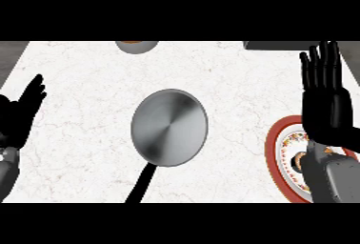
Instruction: Pick the croissant from the plate and place it in the pan
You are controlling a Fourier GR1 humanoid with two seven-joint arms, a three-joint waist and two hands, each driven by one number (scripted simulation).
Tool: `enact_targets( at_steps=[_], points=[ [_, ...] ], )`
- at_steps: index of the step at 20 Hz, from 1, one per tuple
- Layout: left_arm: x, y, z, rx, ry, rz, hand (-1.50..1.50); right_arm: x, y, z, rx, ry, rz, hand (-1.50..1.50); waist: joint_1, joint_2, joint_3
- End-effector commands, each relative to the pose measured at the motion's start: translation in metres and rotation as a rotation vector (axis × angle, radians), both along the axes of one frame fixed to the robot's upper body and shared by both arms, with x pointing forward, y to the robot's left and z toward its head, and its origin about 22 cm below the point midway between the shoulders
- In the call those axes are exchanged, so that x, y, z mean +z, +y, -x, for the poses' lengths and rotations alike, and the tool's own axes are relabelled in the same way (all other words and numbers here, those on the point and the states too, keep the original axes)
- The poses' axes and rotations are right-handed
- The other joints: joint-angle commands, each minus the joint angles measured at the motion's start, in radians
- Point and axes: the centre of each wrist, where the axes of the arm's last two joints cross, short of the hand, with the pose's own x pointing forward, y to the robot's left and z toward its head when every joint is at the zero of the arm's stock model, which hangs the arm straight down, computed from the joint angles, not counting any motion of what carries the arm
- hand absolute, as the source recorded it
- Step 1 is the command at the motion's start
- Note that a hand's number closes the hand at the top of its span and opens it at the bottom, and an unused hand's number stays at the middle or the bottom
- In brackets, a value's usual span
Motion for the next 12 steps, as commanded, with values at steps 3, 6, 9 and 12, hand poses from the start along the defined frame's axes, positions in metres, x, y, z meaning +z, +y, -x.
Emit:
enact_targets(
  at_steps=[3,6,9,12],
  points=[
    [-0.025,-0.013,0.020,-0.036,0.011,-0.017,0.00,-0.031,-0.081,0.018,-0.303,0.219,-0.010,-1.50,-0.009,-0.034,0.019],
    [-0.036,-0.026,0.034,-0.079,0.005,-0.027,0.00,-0.038,-0.155,0.042,-0.584,0.370,-0.055,-1.50,-0.017,-0.035,0.020],
    [-0.044,-0.029,0.038,-0.066,0.048,0.025,0.00,-0.087,-0.189,0.095,-0.987,0.644,-0.037,-1.50,-0.084,-0.038,0.015],
    [-0.056,-0.043,0.054,-0.077,0.056,0.027,0.00,-0.090,-0.203,0.138,-1.052,0.802,-0.027,-1.50,-0.055,-0.049,0.013]
  ],
)
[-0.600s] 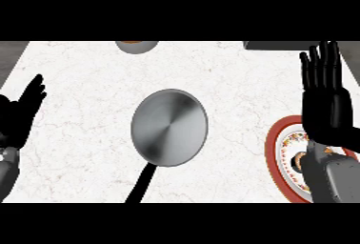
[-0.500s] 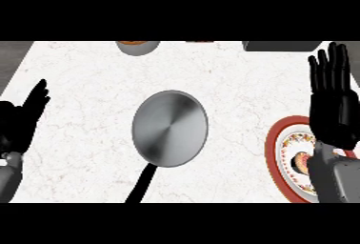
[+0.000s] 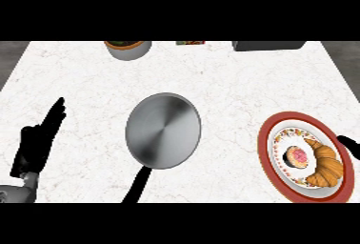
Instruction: Pick the croissant from the plate and place it in the pan
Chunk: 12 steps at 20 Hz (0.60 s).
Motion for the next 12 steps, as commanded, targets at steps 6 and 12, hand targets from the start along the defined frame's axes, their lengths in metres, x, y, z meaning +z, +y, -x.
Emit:
enact_targets(
  at_steps=[6,12],
  points=[
    [-0.011,-0.030,0.031,-0.059,-0.001,-0.007,0.00,0.034,-0.059,0.092,-0.045,0.583,0.188,-1.50,0.040,-0.005,0.000],
    [-0.004,-0.035,0.026,-0.057,0.001,-0.009,0.00,0.089,-0.044,0.075,0.189,0.710,0.165,-1.50,0.045,-0.002,0.004]
  ],
)
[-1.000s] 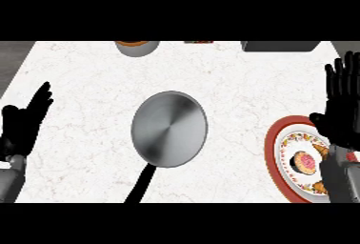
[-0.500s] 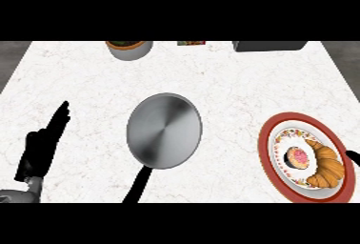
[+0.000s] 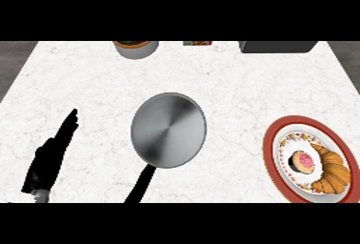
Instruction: Pick the croissant from the plate and place it in the pan
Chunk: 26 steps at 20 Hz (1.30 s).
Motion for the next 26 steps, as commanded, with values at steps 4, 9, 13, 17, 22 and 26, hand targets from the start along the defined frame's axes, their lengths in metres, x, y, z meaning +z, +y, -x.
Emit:
enact_targets(
  at_steps=[4,9,13,17,22,26],
  points=[
    [-0.004,-0.009,0.001,-0.005,0.002,0.002,0.00,0.067,0.016,-0.028,0.196,0.166,-0.093,-1.50,0.010,0.003,0.002],
    [0.000,-0.017,0.020,-0.024,-0.003,0.003,0.00,0.067,0.019,-0.065,0.211,0.289,-0.101,-1.50,0.034,0.005,0.004],
    [0.004,0.002,0.009,-0.029,-0.009,0.005,0.00,0.075,0.029,-0.083,0.199,0.357,-0.161,-1.50,0.023,0.004,0.003],
    [0.008,-0.017,0.012,-0.034,0.000,0.007,0.00,0.086,0.027,-0.110,0.251,0.434,-0.182,-1.50,0.029,0.004,0.004],
    [0.000,-0.023,-0.004,-0.017,0.001,0.007,0.00,0.059,0.038,-0.125,0.288,0.593,-0.172,-1.50,0.025,0.007,0.003],
    [0.012,-0.014,0.010,-0.031,0.005,-0.001,0.00,0.070,0.046,-0.133,0.287,0.693,-0.194,-1.50,0.031,0.004,0.003]
  ],
)
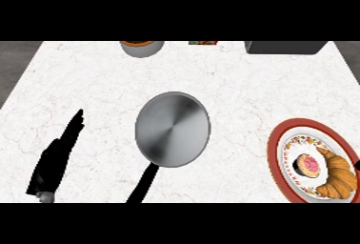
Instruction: Pick the croissant from the plate and place it in the pan
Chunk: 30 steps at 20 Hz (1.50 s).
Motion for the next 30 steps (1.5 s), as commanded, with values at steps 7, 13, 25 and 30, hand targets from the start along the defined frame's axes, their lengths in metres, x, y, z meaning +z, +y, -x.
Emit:
enact_targets(
  at_steps=[7,13,25,30],
  points=[
    [-0.009,-0.007,-0.001,0.010,-0.007,0.006,0.00,-0.021,0.021,-0.026,0.031,0.215,-0.009,-1.50,-0.007,-0.001,0.000],
    [-0.013,0.011,-0.009,0.011,-0.010,0.001,0.00,-0.046,0.026,-0.029,0.035,0.305,0.005,-1.50,-0.013,0.000,0.000],
    [-0.010,0.026,0.016,0.004,-0.013,0.003,0.00,-0.069,0.027,-0.016,0.022,0.387,0.023,-1.50,-0.012,-0.003,0.000],
    [0.006,0.006,-0.003,0.011,-0.013,-0.002,0.00,-0.079,0.045,-0.020,0.028,0.397,0.007,-1.50,-0.015,-0.003,0.000]
  ],
)
